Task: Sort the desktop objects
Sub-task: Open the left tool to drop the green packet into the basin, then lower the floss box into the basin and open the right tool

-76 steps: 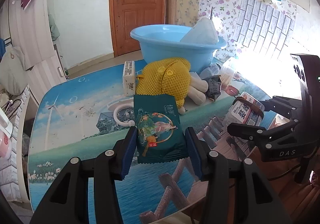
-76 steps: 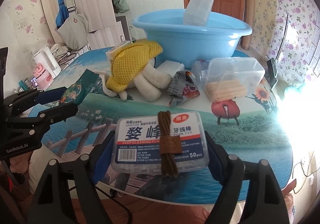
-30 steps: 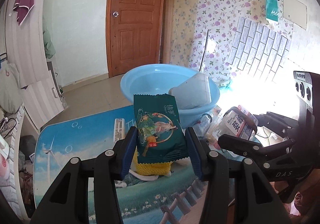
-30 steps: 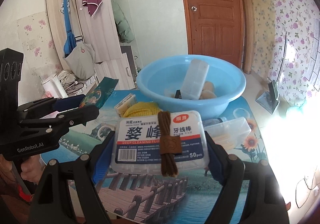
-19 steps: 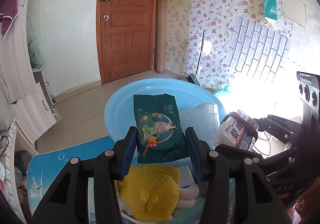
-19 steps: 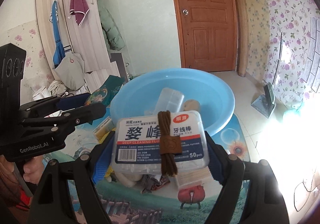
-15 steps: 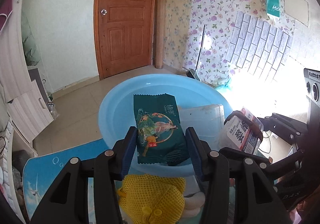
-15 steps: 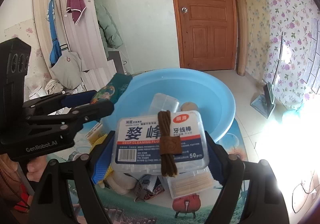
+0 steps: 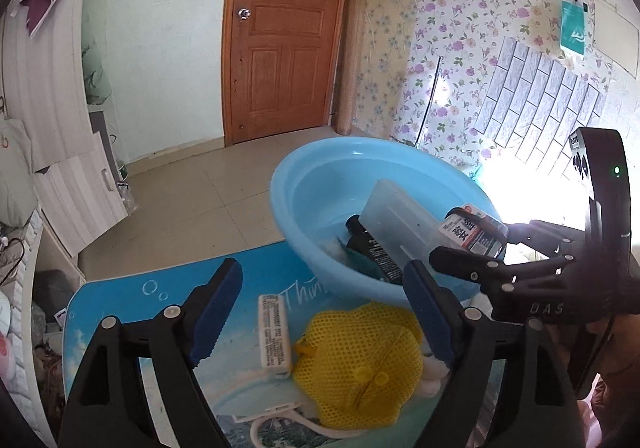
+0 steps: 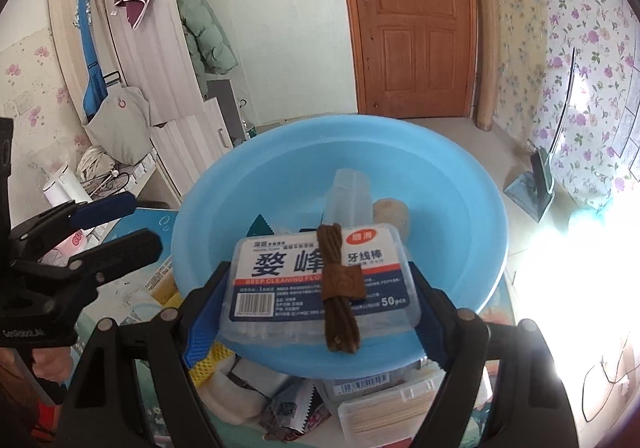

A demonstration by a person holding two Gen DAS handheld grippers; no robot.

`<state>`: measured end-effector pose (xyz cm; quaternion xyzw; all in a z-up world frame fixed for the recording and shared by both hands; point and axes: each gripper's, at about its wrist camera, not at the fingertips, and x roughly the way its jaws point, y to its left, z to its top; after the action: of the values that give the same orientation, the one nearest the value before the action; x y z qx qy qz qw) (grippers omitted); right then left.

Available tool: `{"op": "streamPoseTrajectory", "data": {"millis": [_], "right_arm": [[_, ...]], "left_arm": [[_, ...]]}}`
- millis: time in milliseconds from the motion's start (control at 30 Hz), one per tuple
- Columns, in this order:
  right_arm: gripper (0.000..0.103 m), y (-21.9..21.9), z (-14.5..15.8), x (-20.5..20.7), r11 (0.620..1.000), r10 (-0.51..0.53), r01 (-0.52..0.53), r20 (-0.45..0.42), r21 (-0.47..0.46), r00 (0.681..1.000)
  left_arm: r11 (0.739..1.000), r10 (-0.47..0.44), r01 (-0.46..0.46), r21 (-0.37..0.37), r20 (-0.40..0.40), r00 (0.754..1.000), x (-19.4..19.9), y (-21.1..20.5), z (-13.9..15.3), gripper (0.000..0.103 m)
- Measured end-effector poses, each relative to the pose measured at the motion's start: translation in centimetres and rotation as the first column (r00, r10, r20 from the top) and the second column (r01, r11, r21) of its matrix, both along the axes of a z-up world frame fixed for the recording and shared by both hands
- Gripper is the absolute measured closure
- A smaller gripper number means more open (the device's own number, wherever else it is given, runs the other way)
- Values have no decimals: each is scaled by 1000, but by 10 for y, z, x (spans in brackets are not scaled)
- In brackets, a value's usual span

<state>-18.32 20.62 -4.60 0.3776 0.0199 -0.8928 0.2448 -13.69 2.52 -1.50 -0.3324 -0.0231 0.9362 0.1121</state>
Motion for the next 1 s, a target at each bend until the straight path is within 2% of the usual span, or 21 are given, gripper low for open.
{"op": "streamPoseTrajectory", "data": {"millis": [267,467,800,1000], "right_arm": [[20,-5,2,22,997,-78,78,-1,21,997],[20,-11,9,44,995,-83,84,-26,52,996],[20,-8,2,59,993,-117,117,46,11,992],[20,-9,-2,71,993,-115,114,43,16,993]], "left_arm": [[998,55,-55,-4,79,995,34,-25,-15,5],[995,94,-97,9,153,984,57,-44,-30,5],[995,96,-97,-4,166,981,84,-54,-38,5],[995,99,-100,-1,159,982,92,-57,-36,5]]}}
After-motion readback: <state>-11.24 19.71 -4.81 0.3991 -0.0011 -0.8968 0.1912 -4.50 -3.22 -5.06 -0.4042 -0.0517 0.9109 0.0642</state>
